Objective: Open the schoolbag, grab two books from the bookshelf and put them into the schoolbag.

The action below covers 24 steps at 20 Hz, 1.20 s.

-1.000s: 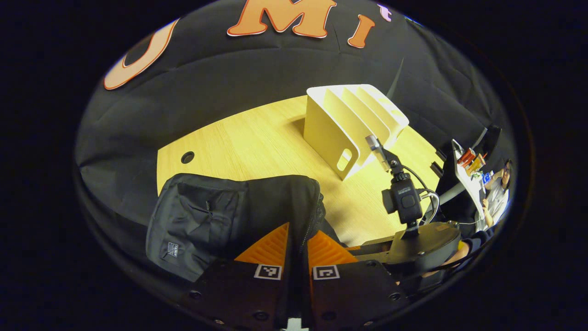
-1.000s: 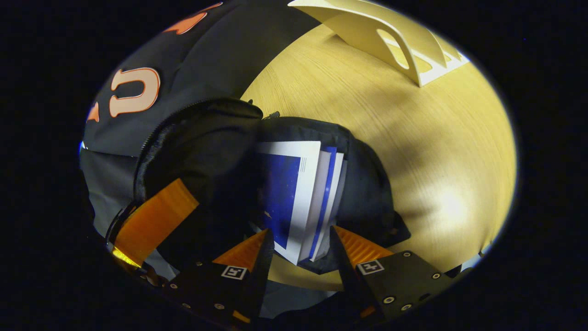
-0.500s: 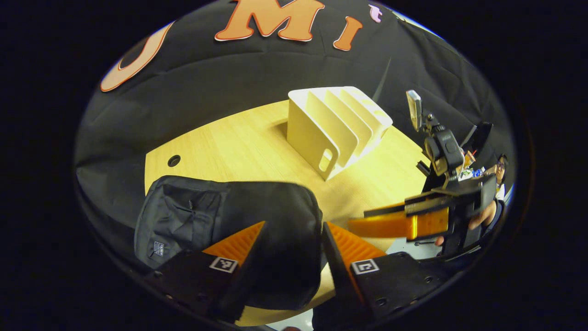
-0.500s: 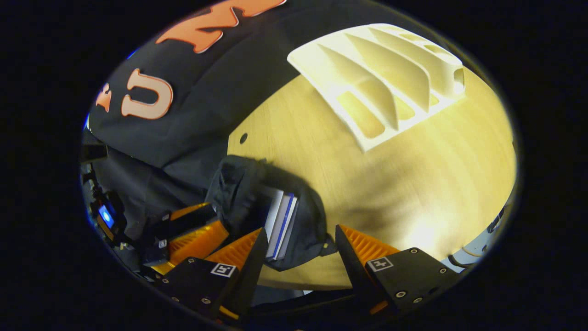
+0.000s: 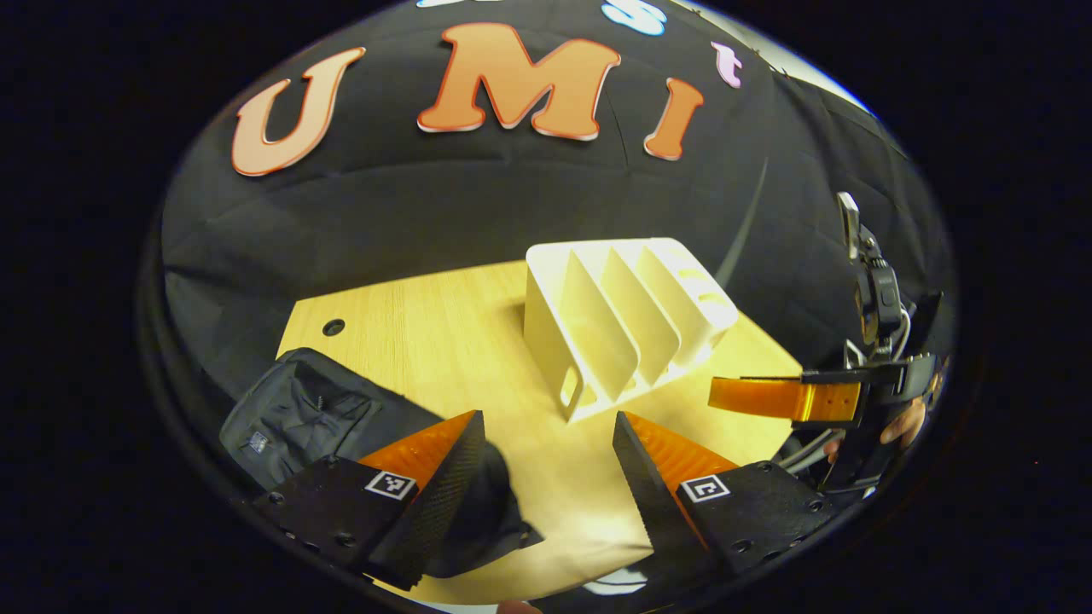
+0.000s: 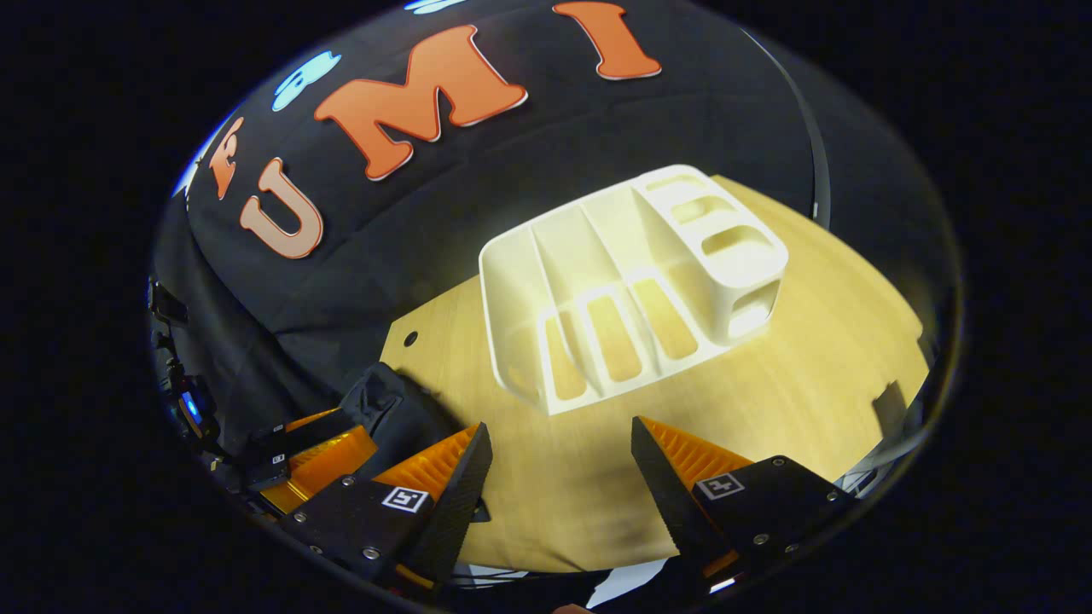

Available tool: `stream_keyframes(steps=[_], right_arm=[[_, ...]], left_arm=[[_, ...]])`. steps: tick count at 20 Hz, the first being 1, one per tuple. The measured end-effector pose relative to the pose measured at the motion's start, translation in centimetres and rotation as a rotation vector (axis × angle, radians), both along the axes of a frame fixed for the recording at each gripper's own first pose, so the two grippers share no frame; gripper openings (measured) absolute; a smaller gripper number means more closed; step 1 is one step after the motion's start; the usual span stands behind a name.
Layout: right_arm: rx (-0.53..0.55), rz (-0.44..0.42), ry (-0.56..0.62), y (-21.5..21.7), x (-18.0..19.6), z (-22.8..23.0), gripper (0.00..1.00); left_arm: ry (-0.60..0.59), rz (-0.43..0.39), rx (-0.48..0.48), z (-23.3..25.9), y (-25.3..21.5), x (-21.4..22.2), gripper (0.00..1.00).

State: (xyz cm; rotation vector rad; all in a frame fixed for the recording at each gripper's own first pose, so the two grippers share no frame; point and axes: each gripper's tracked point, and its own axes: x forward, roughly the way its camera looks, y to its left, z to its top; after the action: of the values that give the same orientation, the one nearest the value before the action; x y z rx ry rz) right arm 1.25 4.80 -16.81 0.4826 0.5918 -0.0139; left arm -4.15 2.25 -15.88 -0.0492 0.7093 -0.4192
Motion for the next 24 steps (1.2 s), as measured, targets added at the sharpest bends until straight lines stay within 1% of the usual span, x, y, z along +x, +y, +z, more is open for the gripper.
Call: stream_keyframes(steps=[1,3,6,7,9,11,13,14,16,17,18,19,22,24], right_arm=[[-0.033,-0.005,-0.039,-2.1,0.0,1.1,0.98],[-0.107,-0.015,-0.111,-6.0,0.1,2.9,0.98],[-0.188,-0.02,-0.225,-10.5,0.1,6.0,0.98],[-0.208,-0.018,-0.259,-11.3,0.2,7.2,0.98],[-0.245,0.013,-0.329,-12.3,-0.4,8.8,0.97],[-0.322,0.017,-0.376,-13.4,-0.7,10.0,0.97],[-0.35,0.034,-0.425,-13.4,-1.1,11.2,0.97],[-0.351,0.04,-0.455,-13.0,-1.3,12.1,0.97],[-0.368,0.033,-0.499,-12.6,-1.2,13.1,0.97],[-0.374,0.024,-0.512,-12.6,-1.3,13.4,0.97],[-0.374,0.018,-0.517,-12.6,-1.4,13.5,0.97],[-0.366,0.022,-0.528,-12.3,-1.6,13.8,0.97],[-0.372,0.021,-0.524,-11.3,-1.0,13.9,0.97],[-0.36,0.029,-0.514,-10.7,-0.9,13.5,0.97]], left_arm=[[-0.043,0.042,0.001,1.0,-1.2,0.0,0.98],[-0.126,0.111,-0.005,3.1,-4.0,-0.1,0.98],[-0.209,0.214,-0.015,6.0,-7.5,-0.5,0.98],[-0.239,0.258,0.007,7.3,-7.8,-1.1,0.98],[-0.321,0.32,0.023,9.6,-8.5,-1.8,0.98],[-0.383,0.357,0.024,11.1,-9.2,-2.3,0.98],[-0.436,0.402,0.057,12.0,-9.2,-3.2,0.97],[-0.454,0.413,0.06,12.3,-9.1,-3.5,0.96],[-0.486,0.402,0.065,13.6,-9.7,-2.8,0.96],[-0.505,0.396,0.06,14.0,-9.7,-2.6,0.99],[-0.523,0.391,0.067,14.5,-9.6,-2.6,0.99],[-0.549,0.39,0.067,15.1,-9.4,-2.3,0.96],[-0.569,0.376,0.064,15.3,-9.7,-2.4,0.95],[-0.594,0.362,0.063,15.5,-9.8,-2.3,0.98]])
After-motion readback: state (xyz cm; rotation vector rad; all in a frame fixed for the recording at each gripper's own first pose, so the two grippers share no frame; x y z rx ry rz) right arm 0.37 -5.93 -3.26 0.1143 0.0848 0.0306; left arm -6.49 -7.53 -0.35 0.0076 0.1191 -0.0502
